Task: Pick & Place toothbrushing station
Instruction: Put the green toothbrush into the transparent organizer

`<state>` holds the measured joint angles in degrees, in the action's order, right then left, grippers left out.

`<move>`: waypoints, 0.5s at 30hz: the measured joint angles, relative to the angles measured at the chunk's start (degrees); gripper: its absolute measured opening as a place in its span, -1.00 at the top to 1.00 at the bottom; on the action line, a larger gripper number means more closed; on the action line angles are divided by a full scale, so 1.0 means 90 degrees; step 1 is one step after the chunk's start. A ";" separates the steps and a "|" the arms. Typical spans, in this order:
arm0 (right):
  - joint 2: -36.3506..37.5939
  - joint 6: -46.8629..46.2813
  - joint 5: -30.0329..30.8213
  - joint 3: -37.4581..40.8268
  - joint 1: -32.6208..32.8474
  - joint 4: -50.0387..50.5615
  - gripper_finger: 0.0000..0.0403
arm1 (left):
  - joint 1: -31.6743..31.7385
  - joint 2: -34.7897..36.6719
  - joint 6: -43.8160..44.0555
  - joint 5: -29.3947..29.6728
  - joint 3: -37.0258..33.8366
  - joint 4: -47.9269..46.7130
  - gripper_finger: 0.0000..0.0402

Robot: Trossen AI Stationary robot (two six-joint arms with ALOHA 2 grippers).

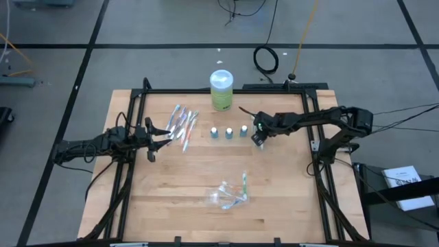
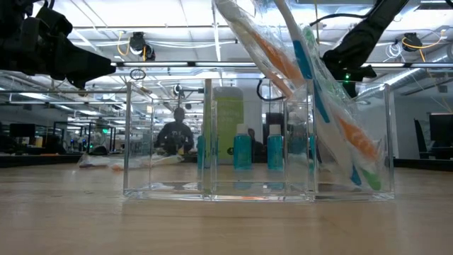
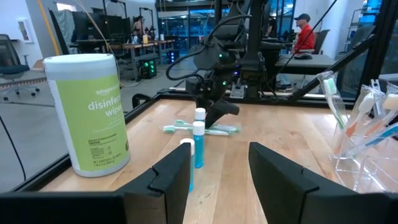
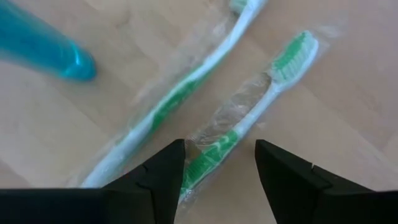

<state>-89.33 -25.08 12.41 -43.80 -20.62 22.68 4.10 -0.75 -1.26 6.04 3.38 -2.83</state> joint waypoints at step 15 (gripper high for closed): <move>-0.0006 0.0072 -0.0531 0.0011 0.0005 0.0548 0.76 | 0.0000 0.0001 0.0000 -0.0001 0.0000 0.0001 0.17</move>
<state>-89.39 -24.44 7.64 -43.70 -20.58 27.62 4.10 -0.74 -1.26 6.03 3.38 -2.82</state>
